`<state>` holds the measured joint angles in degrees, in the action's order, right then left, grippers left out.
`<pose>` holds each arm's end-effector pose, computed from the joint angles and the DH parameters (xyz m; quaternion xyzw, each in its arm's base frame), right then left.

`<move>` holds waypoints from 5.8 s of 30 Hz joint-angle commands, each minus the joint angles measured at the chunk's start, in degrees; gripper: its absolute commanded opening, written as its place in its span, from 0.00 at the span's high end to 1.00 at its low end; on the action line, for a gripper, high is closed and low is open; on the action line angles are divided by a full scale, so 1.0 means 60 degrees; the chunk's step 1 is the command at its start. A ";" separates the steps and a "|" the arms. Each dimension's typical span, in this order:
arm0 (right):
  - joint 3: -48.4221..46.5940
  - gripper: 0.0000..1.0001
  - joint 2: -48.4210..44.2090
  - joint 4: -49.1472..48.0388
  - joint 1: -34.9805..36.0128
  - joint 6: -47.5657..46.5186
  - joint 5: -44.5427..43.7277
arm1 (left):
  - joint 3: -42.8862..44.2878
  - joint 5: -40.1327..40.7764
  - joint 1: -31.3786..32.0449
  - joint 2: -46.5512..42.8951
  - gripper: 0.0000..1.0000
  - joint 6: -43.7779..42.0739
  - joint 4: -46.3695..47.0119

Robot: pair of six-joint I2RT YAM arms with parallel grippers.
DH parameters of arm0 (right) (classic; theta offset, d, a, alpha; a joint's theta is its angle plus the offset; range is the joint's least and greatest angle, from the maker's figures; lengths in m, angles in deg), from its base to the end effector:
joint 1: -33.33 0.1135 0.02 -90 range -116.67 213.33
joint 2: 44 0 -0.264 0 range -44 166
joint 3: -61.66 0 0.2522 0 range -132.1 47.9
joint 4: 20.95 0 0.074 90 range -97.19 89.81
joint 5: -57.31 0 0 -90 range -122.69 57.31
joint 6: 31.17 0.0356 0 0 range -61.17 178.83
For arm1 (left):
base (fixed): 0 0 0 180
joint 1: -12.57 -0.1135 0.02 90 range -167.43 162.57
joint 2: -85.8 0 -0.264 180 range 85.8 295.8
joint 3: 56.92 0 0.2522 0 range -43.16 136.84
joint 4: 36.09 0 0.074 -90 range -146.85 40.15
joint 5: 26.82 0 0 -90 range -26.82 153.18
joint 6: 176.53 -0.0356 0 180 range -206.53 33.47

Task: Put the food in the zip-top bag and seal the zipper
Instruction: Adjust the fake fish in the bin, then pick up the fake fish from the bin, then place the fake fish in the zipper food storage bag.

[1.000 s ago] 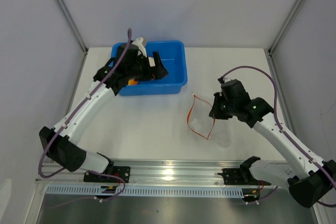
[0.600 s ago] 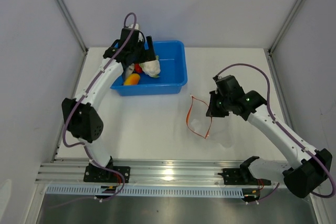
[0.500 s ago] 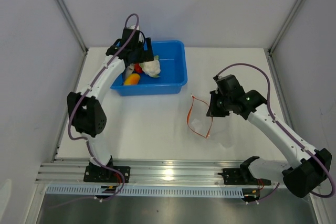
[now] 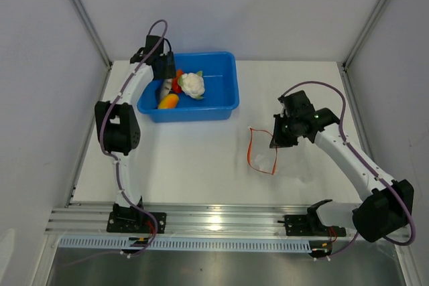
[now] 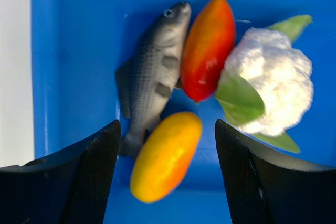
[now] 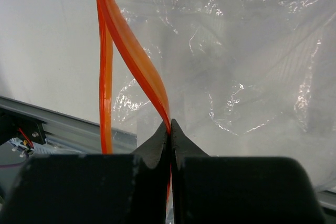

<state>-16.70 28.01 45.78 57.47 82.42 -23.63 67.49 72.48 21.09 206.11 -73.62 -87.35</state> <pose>0.2195 0.1045 0.2976 -0.0248 0.9637 0.1729 0.2021 0.4746 -0.0653 0.2794 -0.0651 0.9260 0.0065 0.3717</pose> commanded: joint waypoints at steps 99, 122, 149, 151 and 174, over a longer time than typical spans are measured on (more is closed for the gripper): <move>0.0864 1.00 -0.0370 -0.1065 -0.1372 -0.0431 0.1039 | 0.1172 -0.0481 0.0339 0.1173 0.99 0.0266 -0.2569; 0.0806 1.00 0.0040 -0.1123 -0.1431 -0.0329 0.1054 | 0.2066 -0.0451 0.0222 0.2375 0.54 0.0515 -0.3111; 0.1083 1.00 -0.0648 -0.1650 -0.1445 -0.0314 0.1010 | 0.0385 -0.3098 0.1522 -0.2281 0.99 0.2930 -0.3683; 0.1244 1.00 -0.0809 -0.1767 -0.1446 -0.0358 0.0922 | 0.0148 -0.3525 0.2093 -0.2999 0.99 0.3136 -0.3683; 0.2446 1.00 -0.3153 -0.3321 -0.0802 -0.0901 0.0836 | -0.4994 -1.1247 0.4879 -0.5799 1.00 0.6898 -0.0374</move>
<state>-2.23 10.83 29.43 51.05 76.81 -17.86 37.39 10.41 48.38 171.67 -39.48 -96.77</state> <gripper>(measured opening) 0.003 0.180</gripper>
